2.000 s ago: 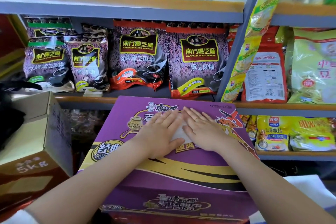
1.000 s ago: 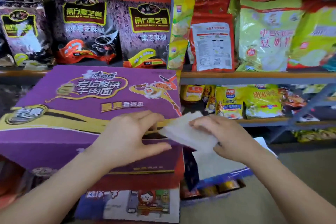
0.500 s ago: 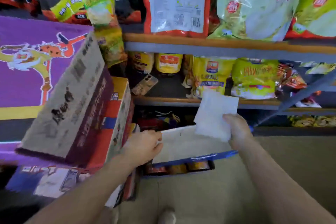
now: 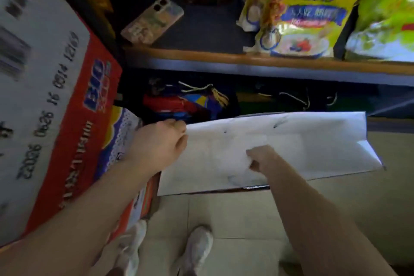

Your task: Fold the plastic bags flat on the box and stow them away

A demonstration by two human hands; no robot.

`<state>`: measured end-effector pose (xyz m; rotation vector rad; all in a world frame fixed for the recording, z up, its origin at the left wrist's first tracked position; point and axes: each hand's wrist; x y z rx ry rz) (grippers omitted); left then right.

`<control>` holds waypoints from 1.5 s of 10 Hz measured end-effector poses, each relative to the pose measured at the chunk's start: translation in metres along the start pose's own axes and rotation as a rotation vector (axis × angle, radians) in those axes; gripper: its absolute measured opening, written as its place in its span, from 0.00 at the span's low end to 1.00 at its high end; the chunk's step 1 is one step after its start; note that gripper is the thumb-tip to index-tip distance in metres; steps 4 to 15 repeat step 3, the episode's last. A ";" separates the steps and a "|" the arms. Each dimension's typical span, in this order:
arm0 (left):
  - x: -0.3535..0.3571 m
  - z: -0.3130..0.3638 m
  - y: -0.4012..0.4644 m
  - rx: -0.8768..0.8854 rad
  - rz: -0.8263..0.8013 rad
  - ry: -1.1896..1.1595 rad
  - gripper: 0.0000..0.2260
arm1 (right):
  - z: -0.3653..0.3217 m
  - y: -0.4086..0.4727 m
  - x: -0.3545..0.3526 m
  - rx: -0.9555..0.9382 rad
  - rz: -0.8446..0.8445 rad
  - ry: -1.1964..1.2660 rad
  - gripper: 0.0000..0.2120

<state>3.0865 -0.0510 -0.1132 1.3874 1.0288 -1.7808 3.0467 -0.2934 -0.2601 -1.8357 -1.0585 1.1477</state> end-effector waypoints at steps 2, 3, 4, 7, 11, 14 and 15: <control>0.014 -0.007 0.004 -0.022 0.021 -0.093 0.10 | 0.000 0.015 0.002 -0.157 0.024 -0.506 0.13; 0.016 -0.005 0.006 -0.049 -0.038 -0.081 0.10 | -0.009 0.007 0.007 -0.229 -0.033 -0.610 0.08; 0.016 -0.005 0.006 -0.049 -0.038 -0.081 0.10 | -0.009 0.007 0.007 -0.229 -0.033 -0.610 0.08; 0.016 -0.005 0.006 -0.049 -0.038 -0.081 0.10 | -0.009 0.007 0.007 -0.229 -0.033 -0.610 0.08; 0.016 -0.005 0.006 -0.049 -0.038 -0.081 0.10 | -0.009 0.007 0.007 -0.229 -0.033 -0.610 0.08; 0.016 -0.005 0.006 -0.049 -0.038 -0.081 0.10 | -0.009 0.007 0.007 -0.229 -0.033 -0.610 0.08; 0.016 -0.005 0.006 -0.049 -0.038 -0.081 0.10 | -0.009 0.007 0.007 -0.229 -0.033 -0.610 0.08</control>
Point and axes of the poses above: each hand's wrist, its own y-axis towards the middle knuckle, its own x-axis out of the palm, z = x × y, and after that the axes turned 4 degrees about y, right-handed
